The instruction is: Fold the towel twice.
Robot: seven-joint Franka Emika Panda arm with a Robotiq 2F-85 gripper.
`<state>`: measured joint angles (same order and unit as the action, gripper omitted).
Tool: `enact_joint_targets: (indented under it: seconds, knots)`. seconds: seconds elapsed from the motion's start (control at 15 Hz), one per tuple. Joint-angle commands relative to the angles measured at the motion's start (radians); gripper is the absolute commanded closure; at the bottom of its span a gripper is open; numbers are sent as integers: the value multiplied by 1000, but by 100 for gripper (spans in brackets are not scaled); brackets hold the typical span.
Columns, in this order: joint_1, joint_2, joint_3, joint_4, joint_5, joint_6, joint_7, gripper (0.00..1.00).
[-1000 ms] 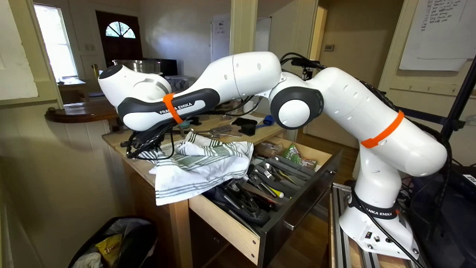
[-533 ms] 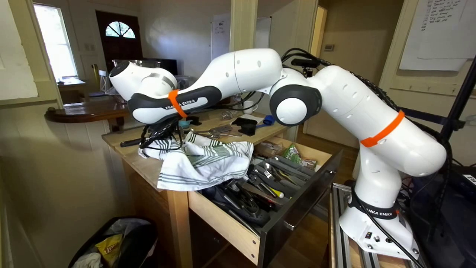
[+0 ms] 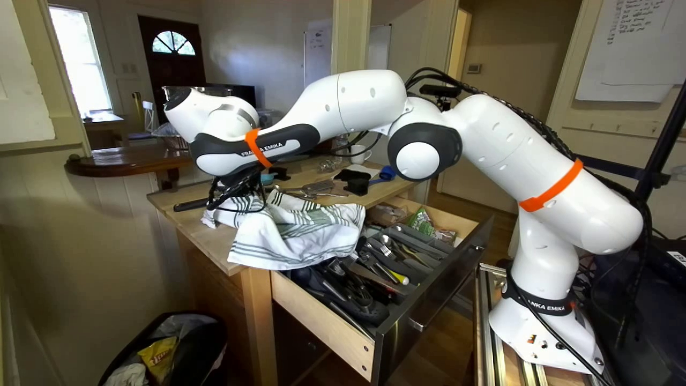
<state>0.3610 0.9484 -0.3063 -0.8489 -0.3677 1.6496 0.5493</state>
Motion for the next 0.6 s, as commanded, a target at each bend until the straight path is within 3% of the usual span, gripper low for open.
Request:
enact_joint_targets:
  seconds: [0.0, 0.4, 0.47, 0.53]
  knots:
    - [-42, -38, -60, -66, -4, -49, 88, 99]
    - [-64, -64, -195, -185, -31, -148, 206, 99]
    - [-98, -73, -143, -190, -94, -191, 241, 99]
    - [-101, -69, -146, -201, -120, -228, 256, 99]
